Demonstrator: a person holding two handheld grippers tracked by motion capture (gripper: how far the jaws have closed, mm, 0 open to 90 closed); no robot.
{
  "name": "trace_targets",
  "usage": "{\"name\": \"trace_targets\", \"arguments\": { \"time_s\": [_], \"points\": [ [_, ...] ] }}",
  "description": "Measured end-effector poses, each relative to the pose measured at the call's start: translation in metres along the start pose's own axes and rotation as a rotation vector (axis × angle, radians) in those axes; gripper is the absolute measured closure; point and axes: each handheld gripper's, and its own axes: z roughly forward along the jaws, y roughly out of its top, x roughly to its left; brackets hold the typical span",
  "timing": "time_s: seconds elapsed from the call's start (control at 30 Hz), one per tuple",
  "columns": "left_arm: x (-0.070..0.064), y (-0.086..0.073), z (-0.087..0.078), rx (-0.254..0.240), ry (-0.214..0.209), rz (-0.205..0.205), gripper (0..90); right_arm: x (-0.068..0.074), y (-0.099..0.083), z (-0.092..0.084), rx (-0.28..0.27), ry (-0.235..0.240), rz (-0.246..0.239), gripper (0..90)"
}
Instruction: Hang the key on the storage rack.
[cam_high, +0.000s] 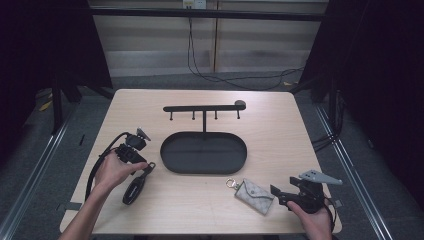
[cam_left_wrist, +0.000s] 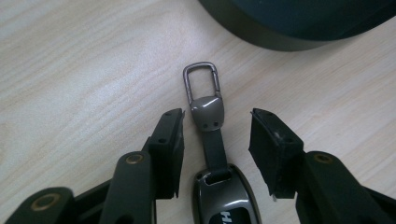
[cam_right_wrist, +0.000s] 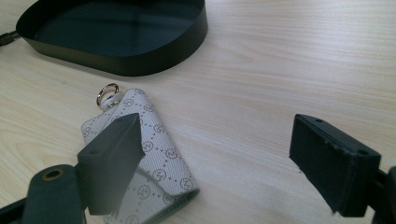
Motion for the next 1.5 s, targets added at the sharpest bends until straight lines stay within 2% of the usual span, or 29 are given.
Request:
{"name": "trace_targets", "arguments": {
  "time_s": [0.3,0.37,0.43,0.5,0.77,0.83,0.9,1.07,1.27,1.43,1.5],
  "points": [
    [0.002,0.006,0.007,0.023,-0.005,0.000,55.7,0.000,0.000,0.000,-0.003,-0.003,-0.001,16.9],
    [0.001,0.008,0.009,0.039,0.017,0.003,56.5,0.000,0.000,-0.001,-0.008,-0.004,0.000,16.9],
    [0.001,0.009,0.013,0.058,0.006,0.005,56.4,0.000,0.000,-0.001,-0.007,-0.004,0.001,16.9],
    [-0.001,0.010,0.016,0.075,0.035,0.017,56.6,0.000,0.000,-0.001,-0.006,-0.002,0.001,16.9],
    [-0.004,0.015,0.020,0.098,0.054,0.035,55.8,0.000,0.000,0.000,-0.003,-0.004,0.000,16.9],
    [-0.007,0.017,0.023,0.109,0.055,0.036,60.2,0.000,0.000,0.000,-0.003,-0.007,0.000,16.6],
    [-0.009,0.018,0.024,0.110,0.074,0.044,61.3,0.000,0.000,0.000,-0.002,-0.007,0.001,16.6],
    [-0.011,0.019,0.025,0.118,0.107,0.038,67.0,0.000,-0.001,0.000,0.003,-0.007,0.000,16.6],
    [-0.012,0.018,0.025,0.105,0.112,0.029,66.1,0.000,-0.001,0.001,0.005,-0.007,-0.001,16.6],
    [-0.013,0.020,0.026,0.112,0.112,0.011,67.8,0.000,-0.001,0.002,0.017,-0.011,-0.002,17.0],
    [-0.015,0.021,0.026,0.130,0.114,0.003,70.3,0.001,-0.001,0.002,0.019,-0.015,-0.002,17.5]
  ]
}}
